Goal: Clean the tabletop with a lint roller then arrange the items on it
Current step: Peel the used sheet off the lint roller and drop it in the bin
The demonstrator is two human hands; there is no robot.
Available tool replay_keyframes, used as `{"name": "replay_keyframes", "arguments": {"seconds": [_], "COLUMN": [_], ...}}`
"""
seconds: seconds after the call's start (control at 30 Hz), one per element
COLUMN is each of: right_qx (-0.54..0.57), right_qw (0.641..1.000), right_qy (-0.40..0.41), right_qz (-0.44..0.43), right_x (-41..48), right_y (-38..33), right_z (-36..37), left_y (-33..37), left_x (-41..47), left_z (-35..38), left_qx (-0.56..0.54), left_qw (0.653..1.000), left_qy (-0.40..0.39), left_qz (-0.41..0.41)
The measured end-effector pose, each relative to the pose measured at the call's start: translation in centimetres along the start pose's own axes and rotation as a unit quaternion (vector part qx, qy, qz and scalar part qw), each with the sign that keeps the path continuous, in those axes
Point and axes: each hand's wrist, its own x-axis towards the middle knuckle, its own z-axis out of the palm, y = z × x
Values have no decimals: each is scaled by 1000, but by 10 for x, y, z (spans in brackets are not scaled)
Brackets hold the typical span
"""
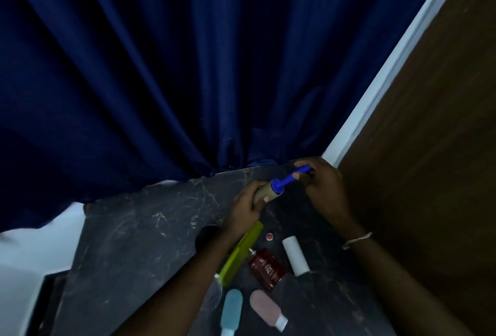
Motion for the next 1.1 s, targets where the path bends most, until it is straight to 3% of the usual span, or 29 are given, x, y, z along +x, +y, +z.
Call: {"name": "replay_keyframes", "arguments": {"seconds": [0.33,0.43,0.53,0.6,0.73,0.9,1.1], "right_qx": [182,185,108,16,-236,-260,-282], "right_qw": [979,977,987,987,929,893,873], "right_qy": [-18,-50,-94,-158,-273,-355,-364], "right_qz": [91,99,69,-5,-87,-97,-159], "right_x": [-104,-135,-158,-167,-176,-192,-214], "right_y": [-75,-85,-97,-106,-136,-181,-204], "right_z": [5,13,20,22,34,72,106], "left_y": [8,11,13,13,17,32,42], "left_x": [-127,-163,-199,-220,-255,-286,-318], "left_z": [-73,-96,-115,-127,-147,-157,-167], "left_qx": [96,121,164,192,245,321,385], "left_qw": [994,991,985,980,968,946,922], "left_qy": [60,49,45,49,50,32,26], "left_qz": [15,17,13,4,-1,3,-14]}}
